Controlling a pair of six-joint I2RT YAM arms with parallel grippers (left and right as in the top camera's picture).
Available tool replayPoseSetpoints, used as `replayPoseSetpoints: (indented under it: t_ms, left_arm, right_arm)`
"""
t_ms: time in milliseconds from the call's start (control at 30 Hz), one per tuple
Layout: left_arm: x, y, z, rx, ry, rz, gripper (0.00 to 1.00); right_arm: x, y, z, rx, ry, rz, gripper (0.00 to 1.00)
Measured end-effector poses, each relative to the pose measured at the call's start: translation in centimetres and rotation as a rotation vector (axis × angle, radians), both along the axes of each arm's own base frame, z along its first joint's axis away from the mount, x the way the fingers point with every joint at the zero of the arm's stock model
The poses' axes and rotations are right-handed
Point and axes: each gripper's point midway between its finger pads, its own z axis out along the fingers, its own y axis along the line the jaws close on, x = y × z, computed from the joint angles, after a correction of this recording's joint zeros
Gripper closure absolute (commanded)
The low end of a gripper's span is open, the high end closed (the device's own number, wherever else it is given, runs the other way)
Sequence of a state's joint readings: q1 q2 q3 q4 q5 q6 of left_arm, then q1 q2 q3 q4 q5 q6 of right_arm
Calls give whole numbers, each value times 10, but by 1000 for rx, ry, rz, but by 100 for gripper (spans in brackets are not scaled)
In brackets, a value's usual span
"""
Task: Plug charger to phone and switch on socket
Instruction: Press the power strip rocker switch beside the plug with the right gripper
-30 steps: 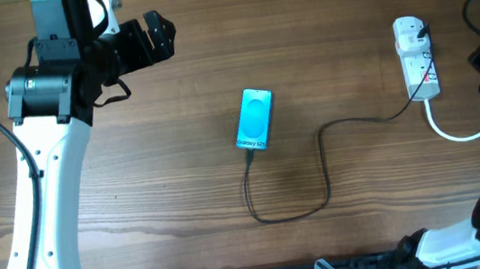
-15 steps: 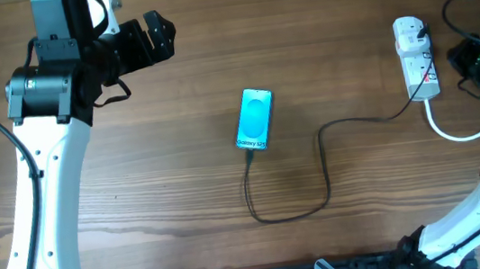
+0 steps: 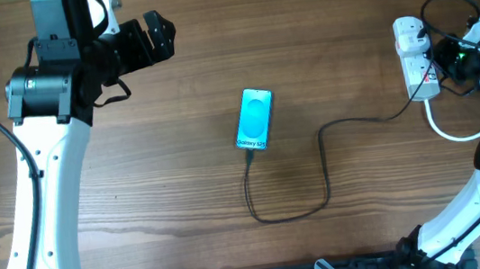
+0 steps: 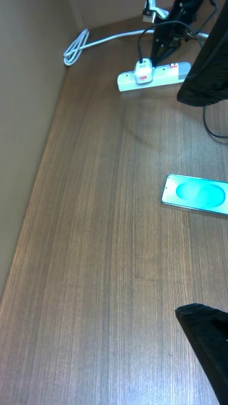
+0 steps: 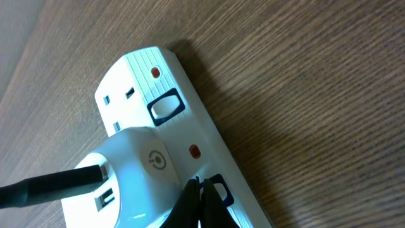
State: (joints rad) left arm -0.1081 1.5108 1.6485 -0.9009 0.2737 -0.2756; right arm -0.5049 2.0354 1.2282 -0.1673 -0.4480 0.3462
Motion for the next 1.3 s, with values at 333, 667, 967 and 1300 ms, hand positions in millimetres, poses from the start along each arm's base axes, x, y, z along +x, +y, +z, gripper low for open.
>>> replayPoseSetpoints:
  t_ms: [333, 667, 967, 1300]
  left_arm:
    - [0, 0, 0, 0, 1, 0, 0]
    - [0, 0, 0, 0, 1, 0, 0]
    - [0, 0, 0, 0, 1, 0, 0]
    - [0, 0, 0, 0, 0, 0, 0]
  right_arm:
    - [1, -1, -3, -4, 12, 6, 96]
    - [4, 2, -3, -55, 31, 24, 96]
    - [1, 3, -4, -45, 57, 25, 96]
    - [-4, 8, -4, -24, 84, 30, 96]
